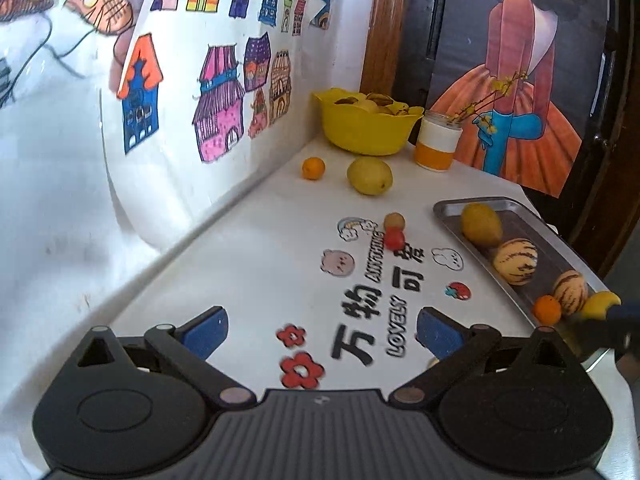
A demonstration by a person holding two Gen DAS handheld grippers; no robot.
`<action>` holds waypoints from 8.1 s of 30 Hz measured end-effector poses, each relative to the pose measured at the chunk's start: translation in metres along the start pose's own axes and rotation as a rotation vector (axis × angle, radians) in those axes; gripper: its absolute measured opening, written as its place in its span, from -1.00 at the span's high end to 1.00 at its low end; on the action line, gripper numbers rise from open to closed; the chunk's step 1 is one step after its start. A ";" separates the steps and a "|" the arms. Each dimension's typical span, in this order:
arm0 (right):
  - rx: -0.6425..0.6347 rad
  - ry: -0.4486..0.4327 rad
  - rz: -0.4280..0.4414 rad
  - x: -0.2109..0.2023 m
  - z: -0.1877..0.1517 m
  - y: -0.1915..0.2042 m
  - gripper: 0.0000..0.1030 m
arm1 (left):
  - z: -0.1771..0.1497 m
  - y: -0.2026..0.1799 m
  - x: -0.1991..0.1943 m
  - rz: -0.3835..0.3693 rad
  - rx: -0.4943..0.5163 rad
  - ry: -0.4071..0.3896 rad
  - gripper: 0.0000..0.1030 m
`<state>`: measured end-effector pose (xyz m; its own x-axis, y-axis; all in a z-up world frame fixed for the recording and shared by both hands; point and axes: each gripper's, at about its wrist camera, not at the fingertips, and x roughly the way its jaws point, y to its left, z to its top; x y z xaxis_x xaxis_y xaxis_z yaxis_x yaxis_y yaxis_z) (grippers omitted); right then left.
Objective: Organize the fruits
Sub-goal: 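Withdraw both open tools from the tray toward the loose fruits, then grasp the red cherry tomato with the left tool while the right tool grasps a small brown fruit, then carry the tomato with the left tool while the right tool carries the brown fruit to the tray, then open both tools to drop the tomato and brown fruit onto the tray, then withdraw both tools from the tray toward the small orange and pear, then grasp the small orange with the left tool while the right tool grasps the yellow-green pear, then carry the orange with the left tool while the right tool carries the pear over the tray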
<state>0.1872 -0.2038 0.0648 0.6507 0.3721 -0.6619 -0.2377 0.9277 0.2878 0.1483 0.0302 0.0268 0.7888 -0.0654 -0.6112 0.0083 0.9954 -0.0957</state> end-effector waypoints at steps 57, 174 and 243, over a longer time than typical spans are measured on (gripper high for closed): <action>0.193 0.067 0.130 0.102 0.114 -0.079 0.47 | 0.071 -0.081 0.139 -0.210 0.068 0.056 0.55; -0.625 0.117 0.091 0.167 0.163 0.008 -0.99 | 0.134 -0.005 0.164 0.099 0.098 -0.055 -0.99; -0.405 0.071 0.116 0.176 0.130 -0.060 -0.10 | 0.122 -0.045 0.202 0.038 0.091 0.050 0.31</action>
<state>0.4096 -0.1977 0.0210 0.5552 0.4624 -0.6913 -0.5792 0.8115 0.0776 0.3824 -0.0195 0.0041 0.7579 -0.0290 -0.6517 0.0365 0.9993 -0.0019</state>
